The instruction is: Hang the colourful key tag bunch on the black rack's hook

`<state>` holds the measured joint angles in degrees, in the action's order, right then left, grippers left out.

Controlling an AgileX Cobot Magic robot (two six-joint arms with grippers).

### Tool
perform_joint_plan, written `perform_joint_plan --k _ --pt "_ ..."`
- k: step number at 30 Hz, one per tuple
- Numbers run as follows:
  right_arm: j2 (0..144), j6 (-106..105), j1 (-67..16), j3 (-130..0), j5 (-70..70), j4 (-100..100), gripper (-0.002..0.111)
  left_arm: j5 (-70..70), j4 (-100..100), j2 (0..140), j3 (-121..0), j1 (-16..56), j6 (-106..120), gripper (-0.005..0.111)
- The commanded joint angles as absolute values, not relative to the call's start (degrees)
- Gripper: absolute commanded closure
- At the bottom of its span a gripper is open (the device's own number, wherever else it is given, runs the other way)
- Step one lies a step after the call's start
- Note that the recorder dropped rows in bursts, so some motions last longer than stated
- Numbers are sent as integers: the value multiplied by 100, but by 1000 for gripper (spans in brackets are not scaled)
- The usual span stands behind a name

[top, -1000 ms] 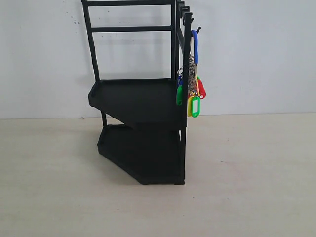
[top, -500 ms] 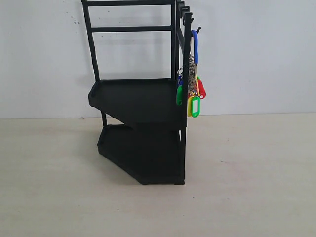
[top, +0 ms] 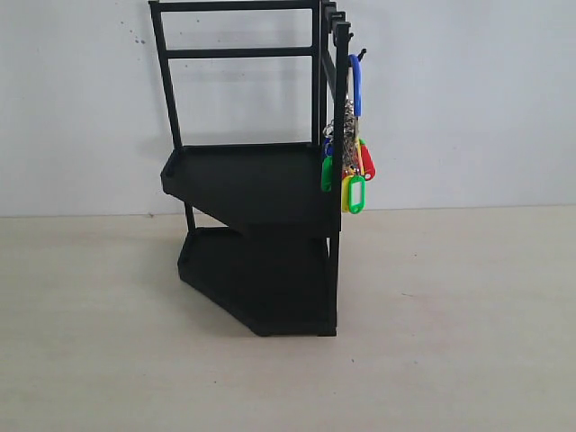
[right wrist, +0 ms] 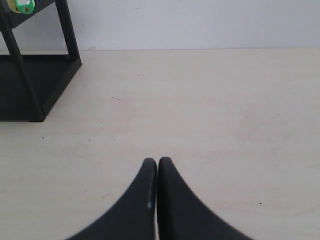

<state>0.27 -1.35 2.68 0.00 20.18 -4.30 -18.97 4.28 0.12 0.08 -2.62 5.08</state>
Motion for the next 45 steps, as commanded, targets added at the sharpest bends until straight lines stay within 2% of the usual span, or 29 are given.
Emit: perform_joint_plan --k 1,45 --pt "0 -141 282 0 1993 -414 108 -1822 480 0 0 -283 448 102" --pt "0 -141 282 0 1871 -437 108 -1822 480 0 0 -283 448 102"
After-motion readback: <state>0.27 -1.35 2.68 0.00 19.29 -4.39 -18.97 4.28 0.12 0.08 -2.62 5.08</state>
